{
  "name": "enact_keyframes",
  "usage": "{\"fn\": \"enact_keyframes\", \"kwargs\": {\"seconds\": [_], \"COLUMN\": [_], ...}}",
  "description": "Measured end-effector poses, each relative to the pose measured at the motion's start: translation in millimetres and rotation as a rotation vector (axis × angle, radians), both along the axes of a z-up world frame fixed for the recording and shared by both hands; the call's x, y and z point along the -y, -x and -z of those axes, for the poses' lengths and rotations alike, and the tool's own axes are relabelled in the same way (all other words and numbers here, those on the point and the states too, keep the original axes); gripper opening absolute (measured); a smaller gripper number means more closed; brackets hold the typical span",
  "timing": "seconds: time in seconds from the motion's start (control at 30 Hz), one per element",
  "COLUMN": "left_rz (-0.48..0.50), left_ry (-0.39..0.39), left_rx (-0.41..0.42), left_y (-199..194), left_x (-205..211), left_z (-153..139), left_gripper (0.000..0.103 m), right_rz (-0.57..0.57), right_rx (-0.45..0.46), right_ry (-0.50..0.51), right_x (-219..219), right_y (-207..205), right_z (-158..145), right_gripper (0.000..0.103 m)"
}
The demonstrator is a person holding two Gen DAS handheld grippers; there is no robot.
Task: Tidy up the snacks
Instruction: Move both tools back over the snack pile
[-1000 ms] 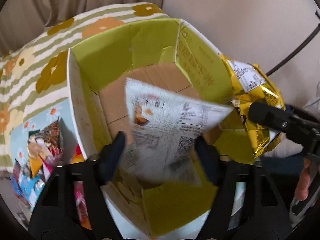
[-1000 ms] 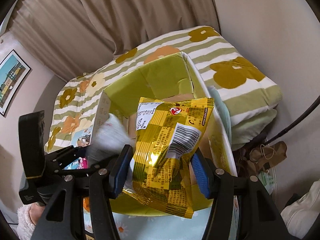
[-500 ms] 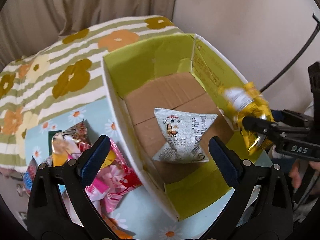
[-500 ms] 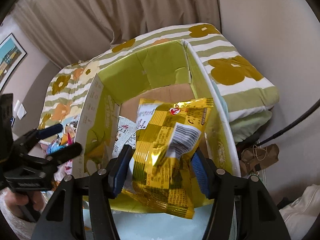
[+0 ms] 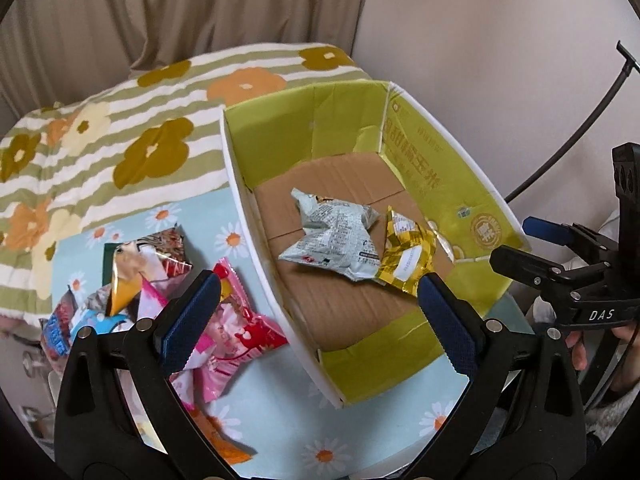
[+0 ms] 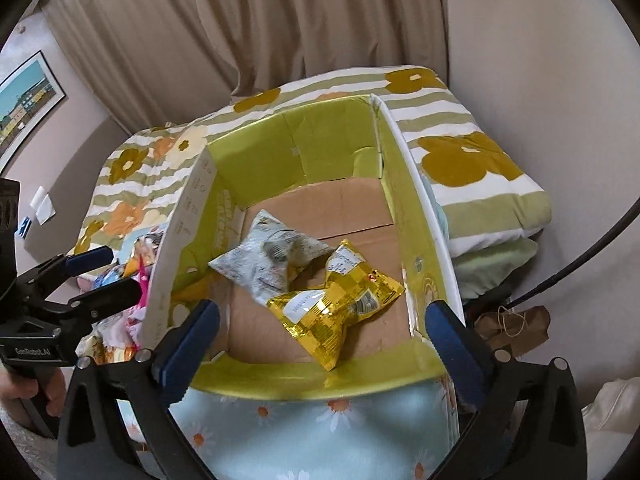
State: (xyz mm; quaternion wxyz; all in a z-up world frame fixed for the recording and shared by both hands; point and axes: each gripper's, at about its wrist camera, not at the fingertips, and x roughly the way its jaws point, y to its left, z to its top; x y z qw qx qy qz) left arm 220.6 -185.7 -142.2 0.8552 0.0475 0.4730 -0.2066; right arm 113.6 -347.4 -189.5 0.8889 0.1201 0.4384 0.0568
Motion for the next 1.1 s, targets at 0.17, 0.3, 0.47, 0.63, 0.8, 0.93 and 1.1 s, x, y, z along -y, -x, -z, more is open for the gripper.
{"fn": "enact_keyframes", "kwargs": {"seconds": [0.17, 0.3, 0.47, 0.63, 0.8, 0.93, 1.1], "left_rz": [-0.047, -0.099, -0.181, -0.276, -0.359, -0.405, -0.465], "left_ry": [-0.002, 0.006, -0.011, -0.018, -0.022, -0.025, -0.029], "left_rx": [0.049, 0.082, 0.116, 0.132, 0.141, 0.135, 0.094], "left_y": [17.9, 33.9, 58.8, 78.0, 93.8, 104.6, 118.0], "left_x": [-7.5, -17.6, -39.8, -75.8, -118.8, -158.8, -223.8], "left_z": [-15.0, -26.0, -36.5, -43.5, -43.7, -38.0, -20.0], "left_gripper": [0.098, 0.098, 0.098, 0.098, 0.098, 0.098, 0.098], "right_rz": [-0.053, -0.118, -0.21, -0.292, -0.354, -0.385, -0.387], "right_rx": [0.067, 0.112, 0.154, 0.186, 0.209, 0.198, 0.173], "right_ry": [0.009, -0.016, -0.021, -0.038, -0.032, -0.025, -0.053], "right_x": [-7.0, -15.4, -35.7, -61.6, -98.2, -131.5, -177.7], "right_y": [8.1, 10.1, 10.8, 11.9, 12.2, 12.3, 16.4], "right_z": [-18.6, -34.5, -47.7, -55.0, -58.9, -54.9, -42.2], "right_gripper": [0.102, 0.102, 0.102, 0.102, 0.102, 0.102, 0.102]}}
